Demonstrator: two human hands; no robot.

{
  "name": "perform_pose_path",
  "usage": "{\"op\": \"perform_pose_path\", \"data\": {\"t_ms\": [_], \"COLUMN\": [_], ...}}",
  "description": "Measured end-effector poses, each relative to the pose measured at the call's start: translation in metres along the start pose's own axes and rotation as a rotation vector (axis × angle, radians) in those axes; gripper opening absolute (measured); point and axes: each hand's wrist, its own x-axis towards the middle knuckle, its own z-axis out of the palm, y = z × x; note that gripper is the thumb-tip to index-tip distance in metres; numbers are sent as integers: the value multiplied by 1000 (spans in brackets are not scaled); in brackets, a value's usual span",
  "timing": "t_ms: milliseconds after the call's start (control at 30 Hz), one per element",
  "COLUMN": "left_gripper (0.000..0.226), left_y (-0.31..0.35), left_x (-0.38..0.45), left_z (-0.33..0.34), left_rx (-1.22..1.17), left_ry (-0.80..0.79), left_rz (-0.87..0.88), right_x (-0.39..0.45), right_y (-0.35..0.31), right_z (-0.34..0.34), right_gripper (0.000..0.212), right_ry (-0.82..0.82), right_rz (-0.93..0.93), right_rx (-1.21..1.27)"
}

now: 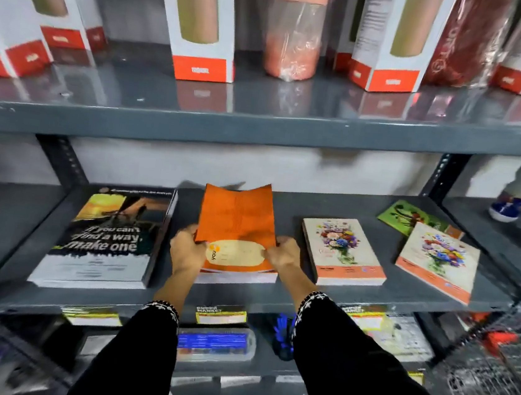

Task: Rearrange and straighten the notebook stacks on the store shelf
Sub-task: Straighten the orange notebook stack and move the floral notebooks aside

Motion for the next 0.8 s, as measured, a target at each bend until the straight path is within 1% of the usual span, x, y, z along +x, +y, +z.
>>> {"op": "perform_pose_path", "data": {"t_ms": [100, 167, 267, 333, 400, 467, 600, 633, 800], "left_gripper": [24, 23, 24, 33, 41, 44, 43, 41, 41], "left_y": [-6, -7, -5, 0, 9, 21, 59, 72, 130], "left_x": [3, 4, 4, 0, -6, -15, -36, -44, -85], "left_z": [2, 3, 7, 14, 25, 40, 82, 98, 172], "left_rx": [46, 70, 67, 97, 118, 121, 93, 90, 64], "left_ry": [-40, -59, -20, 31, 72, 82, 18, -8, -146], "left_rz": [-50, -94, -99, -70, -25, 14, 93, 112, 181], "right_x": [2, 3, 6, 8, 12, 17, 28, 31, 44], "right_y": [5, 8, 12, 15, 22, 29, 49, 58, 108], "right_z": [1, -1, -4, -11, -23, -41, -92, -109, -190], "right_gripper": [25, 36, 55, 62, 56, 48, 28, 27, 32], "right_ry": [26, 35, 8, 13, 66, 124, 227, 251, 318], "right_rz": [-4, -6, -36, -49, -56, -55, -36, -34, 11], "right_rx": [-78, -106, -100, -55, -21, 16, 75, 74, 13]}}
